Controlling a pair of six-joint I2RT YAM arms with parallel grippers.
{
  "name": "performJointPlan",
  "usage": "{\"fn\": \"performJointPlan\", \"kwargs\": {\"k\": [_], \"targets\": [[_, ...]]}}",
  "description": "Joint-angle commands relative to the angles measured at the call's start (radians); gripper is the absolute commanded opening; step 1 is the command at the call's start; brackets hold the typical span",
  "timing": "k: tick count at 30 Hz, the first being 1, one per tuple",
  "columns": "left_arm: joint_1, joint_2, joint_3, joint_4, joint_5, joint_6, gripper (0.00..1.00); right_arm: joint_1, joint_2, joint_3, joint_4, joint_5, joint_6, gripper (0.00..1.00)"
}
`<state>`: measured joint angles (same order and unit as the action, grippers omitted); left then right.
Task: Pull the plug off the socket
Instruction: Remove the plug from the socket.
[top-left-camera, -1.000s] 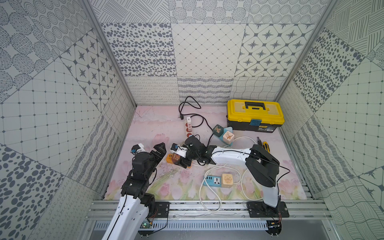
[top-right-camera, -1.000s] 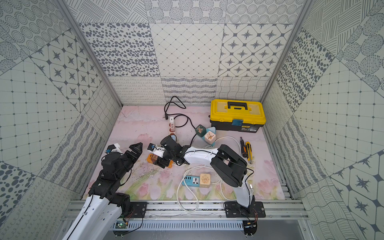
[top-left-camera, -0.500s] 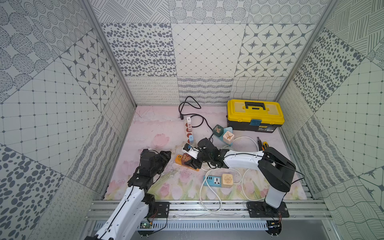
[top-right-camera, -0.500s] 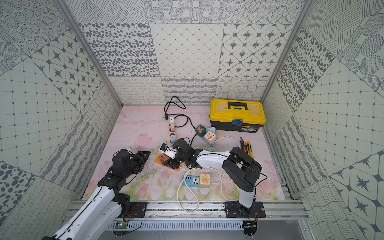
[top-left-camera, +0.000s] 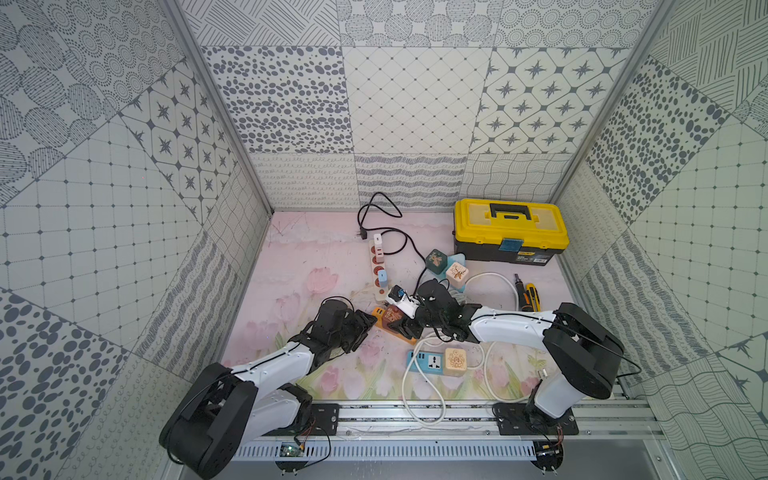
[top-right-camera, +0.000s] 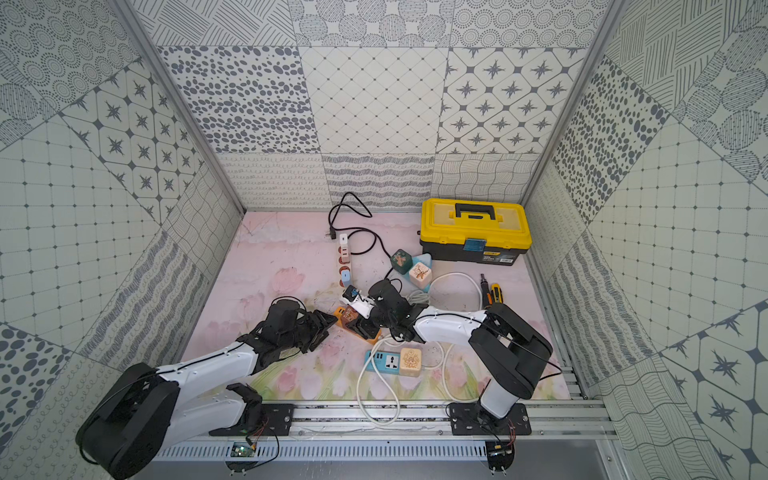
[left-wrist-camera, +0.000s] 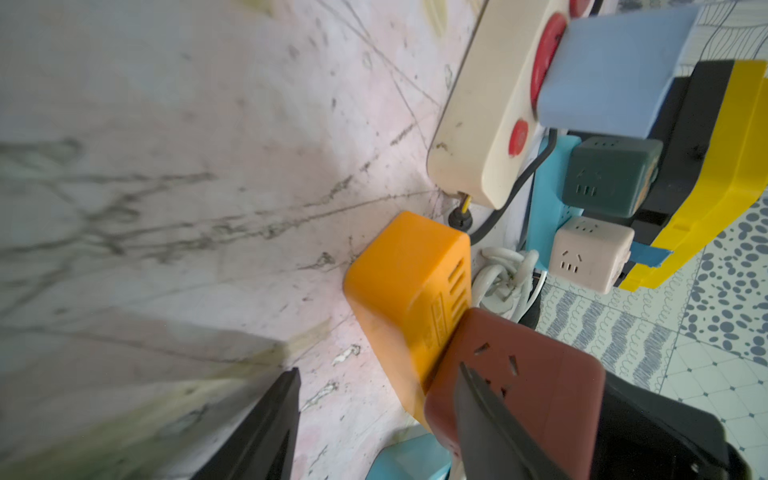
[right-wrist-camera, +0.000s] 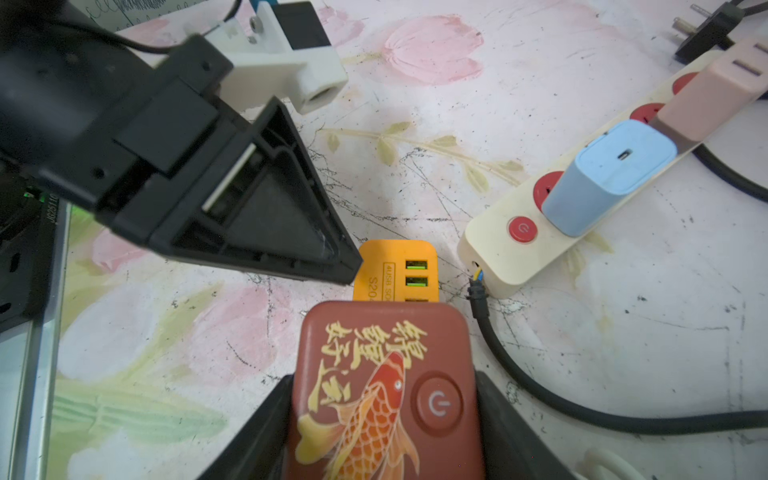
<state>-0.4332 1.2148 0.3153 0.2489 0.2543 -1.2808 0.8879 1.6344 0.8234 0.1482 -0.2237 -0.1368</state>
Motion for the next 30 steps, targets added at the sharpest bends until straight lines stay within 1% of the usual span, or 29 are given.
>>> {"fn": "performJointPlan", "kwargs": {"k": [1, 3, 9, 12, 13, 14, 17, 18, 23, 28, 30], "targets": [[-0.056, 0.109, 0.034, 0.105, -0.042, -0.074, 0.55, -0.006, -0.015, -0.004, 0.006, 0.025, 0.0, 0.59], [-0.059, 0.134, 0.034, 0.096, -0.06, -0.09, 0.5, -0.005, -0.013, 0.003, -0.005, 0.024, 0.0, 0.58], [-0.061, 0.129, 0.058, -0.062, -0.178, -0.106, 0.49, 0.005, -0.007, 0.028, -0.033, 0.03, -0.009, 0.58], [-0.061, 0.123, 0.07, -0.121, -0.207, -0.118, 0.49, 0.02, 0.003, 0.053, -0.069, 0.054, -0.019, 0.58], [-0.061, 0.123, 0.071, -0.134, -0.212, -0.122, 0.45, 0.026, 0.005, 0.064, -0.082, 0.065, -0.021, 0.59], [-0.061, 0.121, 0.073, -0.151, -0.22, -0.129, 0.44, 0.032, 0.009, 0.075, -0.095, 0.076, -0.021, 0.59], [-0.062, 0.12, 0.077, -0.191, -0.241, -0.137, 0.34, 0.05, 0.015, 0.105, -0.136, 0.107, -0.028, 0.6], [-0.061, 0.122, 0.08, -0.204, -0.247, -0.139, 0.32, 0.056, 0.017, 0.114, -0.147, 0.116, -0.033, 0.6], [-0.061, 0.156, 0.086, -0.209, -0.246, -0.141, 0.3, 0.075, 0.052, 0.187, -0.231, 0.127, -0.029, 0.62], [-0.061, 0.201, 0.086, -0.195, -0.236, -0.142, 0.3, 0.066, 0.109, 0.281, -0.343, 0.128, 0.038, 0.62], [-0.061, 0.217, 0.083, -0.19, -0.237, -0.143, 0.3, 0.03, 0.11, 0.285, -0.354, 0.081, 0.088, 0.6]]}}
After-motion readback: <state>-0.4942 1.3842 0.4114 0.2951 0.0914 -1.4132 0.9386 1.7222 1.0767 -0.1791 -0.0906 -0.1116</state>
